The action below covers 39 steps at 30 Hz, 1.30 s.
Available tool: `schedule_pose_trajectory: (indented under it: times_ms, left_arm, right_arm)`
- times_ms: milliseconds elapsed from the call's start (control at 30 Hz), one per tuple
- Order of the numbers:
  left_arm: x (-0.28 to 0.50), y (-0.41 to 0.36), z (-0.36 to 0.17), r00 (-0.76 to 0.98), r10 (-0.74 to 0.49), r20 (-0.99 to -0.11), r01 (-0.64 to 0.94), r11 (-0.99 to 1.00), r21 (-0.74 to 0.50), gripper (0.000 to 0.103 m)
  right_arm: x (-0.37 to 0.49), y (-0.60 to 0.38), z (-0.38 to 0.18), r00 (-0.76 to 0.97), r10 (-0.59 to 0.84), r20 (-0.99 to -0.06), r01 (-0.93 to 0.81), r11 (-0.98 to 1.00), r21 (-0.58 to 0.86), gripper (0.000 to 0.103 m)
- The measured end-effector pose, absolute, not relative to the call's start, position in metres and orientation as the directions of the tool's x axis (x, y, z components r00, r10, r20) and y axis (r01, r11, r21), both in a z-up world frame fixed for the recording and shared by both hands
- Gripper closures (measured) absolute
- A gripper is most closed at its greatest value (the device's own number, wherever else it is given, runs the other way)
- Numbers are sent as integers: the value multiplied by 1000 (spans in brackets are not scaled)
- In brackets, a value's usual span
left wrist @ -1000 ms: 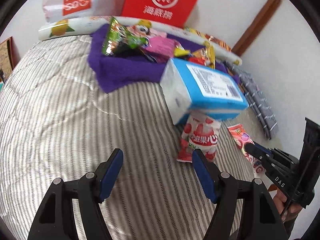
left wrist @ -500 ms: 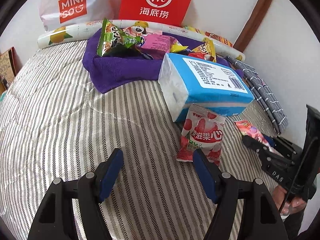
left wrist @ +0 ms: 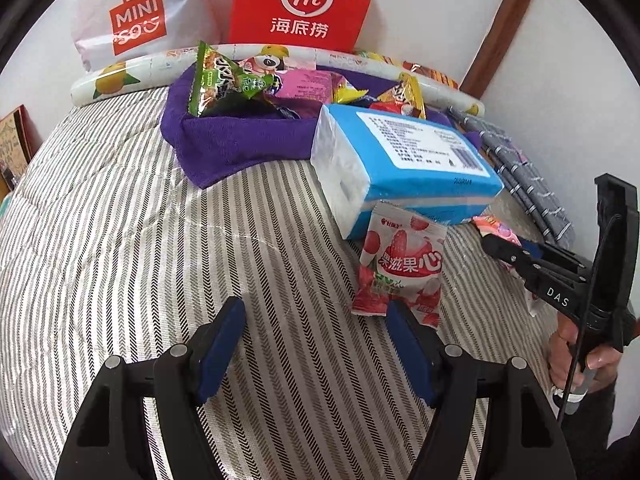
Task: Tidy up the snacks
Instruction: 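Grasp the pink ice-pop packet with the right tool while the left grasps the lychee packet, then carry the ice-pop packet and lychee jelly packet in both tools over the purple towel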
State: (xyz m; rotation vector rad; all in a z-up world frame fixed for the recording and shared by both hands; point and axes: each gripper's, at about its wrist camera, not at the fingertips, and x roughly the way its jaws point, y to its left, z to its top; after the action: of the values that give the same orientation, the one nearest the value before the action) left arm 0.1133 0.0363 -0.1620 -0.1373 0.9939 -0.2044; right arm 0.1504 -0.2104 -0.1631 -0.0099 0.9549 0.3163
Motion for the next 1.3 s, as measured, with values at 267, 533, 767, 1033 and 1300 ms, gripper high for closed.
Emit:
schedule_pose_trajectory:
  times_ms: [267,533,767,1033,1300]
  left_arm:
    - [127,21,-161,516,-275,-811,152,961,-229,29]
    - [136,-13,-168,527,-240,-815,202,967,-154,18]
    - [139,-30,-172,556,-147,-818,195,980,-43,19]
    - [142,-37,-174,561,-100,-822,194,981,13,24]
    - [132,-31,-170,580,-103,-808,218,975,33,47]
  right_arm:
    - [152,-213,-163,531,279,-800,-262,952,158,78]
    - [152,-217,-163,531,301,-792,-255,948,190,78]
    - [154,-221,-164,520,335,-786,-250,939,235,78]
    - [155,-221,-164,516,346,-784,-265,934,239,74]
    - [155,-223,-164,514,356,-780,-261,931,254,74]
